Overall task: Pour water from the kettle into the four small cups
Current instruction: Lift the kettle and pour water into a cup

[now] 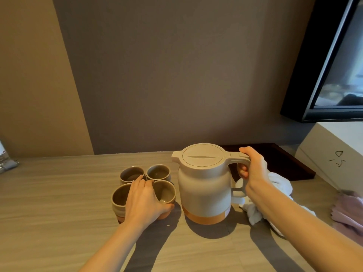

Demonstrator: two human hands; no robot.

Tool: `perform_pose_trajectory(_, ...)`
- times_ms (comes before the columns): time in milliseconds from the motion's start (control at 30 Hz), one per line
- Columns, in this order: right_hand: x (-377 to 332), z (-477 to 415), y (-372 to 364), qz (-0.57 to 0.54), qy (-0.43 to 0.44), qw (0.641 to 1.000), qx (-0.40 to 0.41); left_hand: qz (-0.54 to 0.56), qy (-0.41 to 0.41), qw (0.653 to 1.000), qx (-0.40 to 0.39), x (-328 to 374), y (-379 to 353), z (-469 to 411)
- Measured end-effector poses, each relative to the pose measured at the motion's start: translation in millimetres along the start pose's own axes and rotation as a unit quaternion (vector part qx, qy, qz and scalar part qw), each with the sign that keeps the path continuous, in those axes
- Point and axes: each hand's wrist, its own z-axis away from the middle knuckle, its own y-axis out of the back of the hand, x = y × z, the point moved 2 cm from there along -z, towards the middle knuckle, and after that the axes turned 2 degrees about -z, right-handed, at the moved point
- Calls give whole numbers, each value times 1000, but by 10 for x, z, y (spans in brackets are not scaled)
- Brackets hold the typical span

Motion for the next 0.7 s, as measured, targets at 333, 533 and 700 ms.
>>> perform_pose_trajectory(333,-222,67,-37,20,24,999,-13,344,67,937,5,61,396,-155)
perform_pose_trajectory(533,-349,155,-122,26,24,999,-31,357,9,934,-3,95,628,-152)
perform_pose_trajectory(700,-446,194,-186,54,41,996,-53,314,-19,949,5,121,781,-135)
